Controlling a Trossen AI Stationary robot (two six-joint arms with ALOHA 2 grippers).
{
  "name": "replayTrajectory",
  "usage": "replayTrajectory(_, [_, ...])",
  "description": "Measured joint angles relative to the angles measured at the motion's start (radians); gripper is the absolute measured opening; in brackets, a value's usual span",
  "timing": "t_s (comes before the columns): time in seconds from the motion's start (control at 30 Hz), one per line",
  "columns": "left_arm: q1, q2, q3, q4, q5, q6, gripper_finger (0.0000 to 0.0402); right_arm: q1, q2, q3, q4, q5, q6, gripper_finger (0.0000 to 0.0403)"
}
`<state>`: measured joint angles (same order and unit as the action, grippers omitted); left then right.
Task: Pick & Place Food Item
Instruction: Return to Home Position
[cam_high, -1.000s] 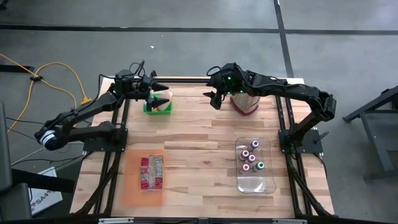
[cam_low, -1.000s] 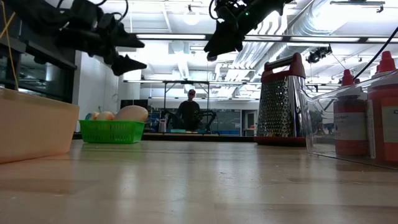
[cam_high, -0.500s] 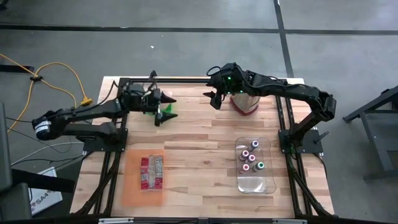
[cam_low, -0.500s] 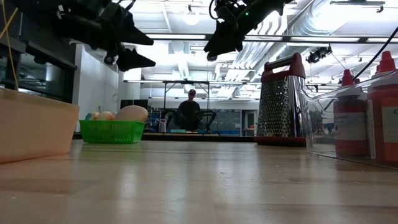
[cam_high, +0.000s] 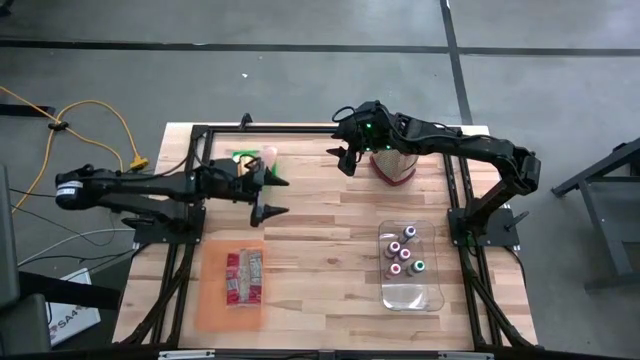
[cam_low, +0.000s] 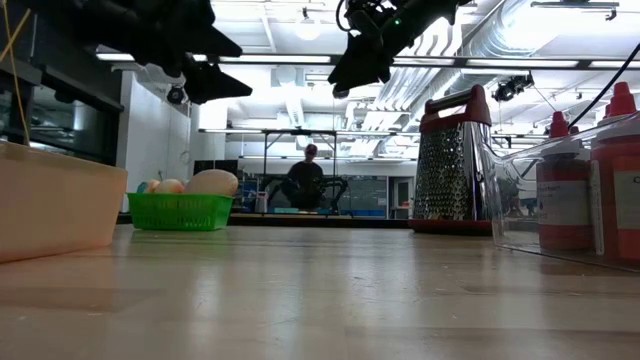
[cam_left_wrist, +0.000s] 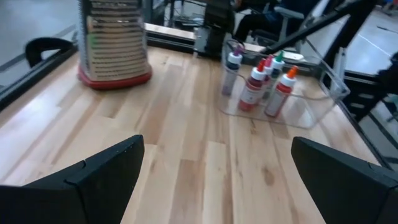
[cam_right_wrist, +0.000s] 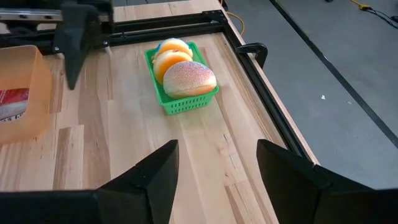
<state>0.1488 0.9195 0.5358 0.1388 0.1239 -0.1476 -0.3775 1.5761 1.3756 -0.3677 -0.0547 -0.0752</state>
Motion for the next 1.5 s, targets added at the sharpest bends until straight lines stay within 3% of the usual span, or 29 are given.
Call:
replayTrajectory(0.53, [-0.064, -0.014, -0.018, 0.0, 0.098, 0.049, 0.0398, 0.0, 0.0, 0.0, 0.0, 0.0, 0.0, 0.0205])
replayTrajectory(0.77, [-0.107, -0.162, -0.181, 0.105, -0.011, 0.039, 0.0398, 0.0, 0.0, 0.0, 0.003, 0.0, 0.0, 0.0205])
replayTrajectory(1.1, [-0.136, -0.441, -0.341, 0.112, -0.099, 0.042, 0.0398, 0.0, 0.0, 0.0, 0.003, 0.0, 0.0, 0.0205])
replayTrajectory(1.3, [-0.168, -0.511, -0.395, 0.126, -0.152, 0.051, 0.0398, 0.0, 0.0, 0.0, 0.004, 0.0, 0.0, 0.0205])
replayTrajectory(1.5, [-0.185, -0.531, -0.478, 0.248, -0.162, 0.066, 0.0398, 0.0, 0.0, 0.0, 0.005, 0.0, 0.0, 0.0205])
